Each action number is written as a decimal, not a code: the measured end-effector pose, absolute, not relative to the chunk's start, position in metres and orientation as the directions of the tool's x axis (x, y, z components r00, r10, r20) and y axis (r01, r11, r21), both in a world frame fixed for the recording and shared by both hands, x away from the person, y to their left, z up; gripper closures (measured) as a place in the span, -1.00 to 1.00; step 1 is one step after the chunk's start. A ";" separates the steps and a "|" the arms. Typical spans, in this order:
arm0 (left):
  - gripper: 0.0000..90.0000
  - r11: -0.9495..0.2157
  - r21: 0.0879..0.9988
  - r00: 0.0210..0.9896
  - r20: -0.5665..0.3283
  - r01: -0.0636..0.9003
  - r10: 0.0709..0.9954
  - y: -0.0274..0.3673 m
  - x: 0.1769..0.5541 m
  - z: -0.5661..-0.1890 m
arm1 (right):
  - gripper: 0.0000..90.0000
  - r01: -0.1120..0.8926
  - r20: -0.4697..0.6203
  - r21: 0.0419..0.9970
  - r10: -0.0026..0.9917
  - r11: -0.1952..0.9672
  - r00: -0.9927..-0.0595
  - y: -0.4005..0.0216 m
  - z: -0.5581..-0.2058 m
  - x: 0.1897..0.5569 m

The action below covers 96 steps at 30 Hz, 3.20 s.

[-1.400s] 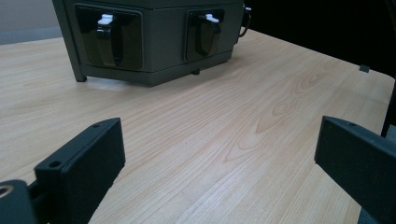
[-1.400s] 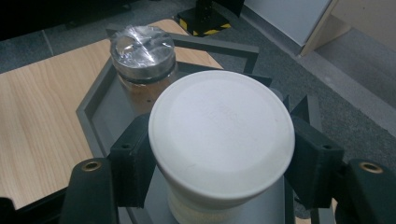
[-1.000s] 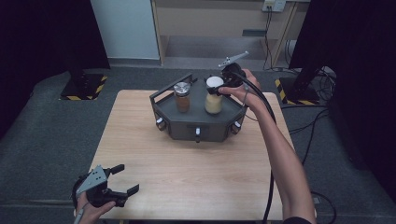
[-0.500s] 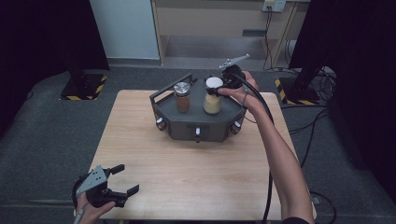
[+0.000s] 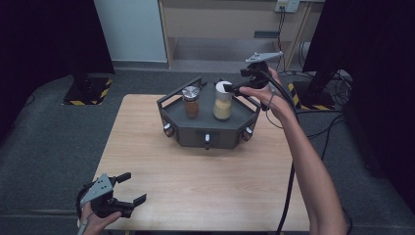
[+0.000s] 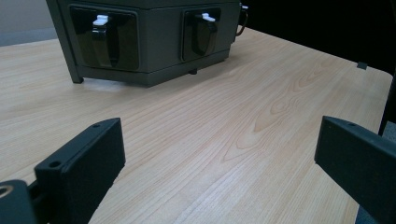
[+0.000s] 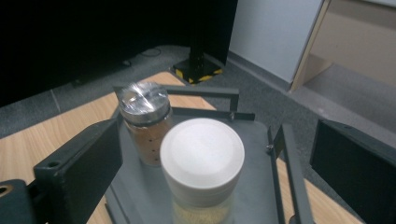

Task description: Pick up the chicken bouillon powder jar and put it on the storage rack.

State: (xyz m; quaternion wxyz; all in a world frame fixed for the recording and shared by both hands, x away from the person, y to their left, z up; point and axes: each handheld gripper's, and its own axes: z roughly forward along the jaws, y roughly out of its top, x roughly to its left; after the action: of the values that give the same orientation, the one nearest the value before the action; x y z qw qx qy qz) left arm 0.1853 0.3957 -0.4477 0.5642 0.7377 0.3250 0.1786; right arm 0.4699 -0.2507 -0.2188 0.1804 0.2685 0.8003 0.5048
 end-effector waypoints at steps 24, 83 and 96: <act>-0.99 -0.157 0.948 0.730 -0.101 0.276 0.675 0.395 0.186 -0.447 | -0.96 0.066 -0.100 0.946 0.481 0.317 -0.871 -0.299 -0.212 0.367; -0.99 -0.149 0.948 0.708 -0.101 0.282 0.699 0.393 0.184 -0.448 | -0.94 0.189 -0.102 0.922 0.684 0.338 -0.722 -0.368 -0.417 0.179; -0.99 -0.144 0.951 0.701 -0.095 0.274 0.707 0.394 0.182 -0.448 | -0.94 0.199 -0.095 0.932 0.733 0.304 -0.674 -0.371 -0.437 0.173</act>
State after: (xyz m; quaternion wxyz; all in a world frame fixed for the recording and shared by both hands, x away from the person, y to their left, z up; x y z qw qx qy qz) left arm 0.1816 0.3943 -0.4477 0.5617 0.7313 0.3356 0.1927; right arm 0.1734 -0.3707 -0.4367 0.2643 0.3052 0.7630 0.5048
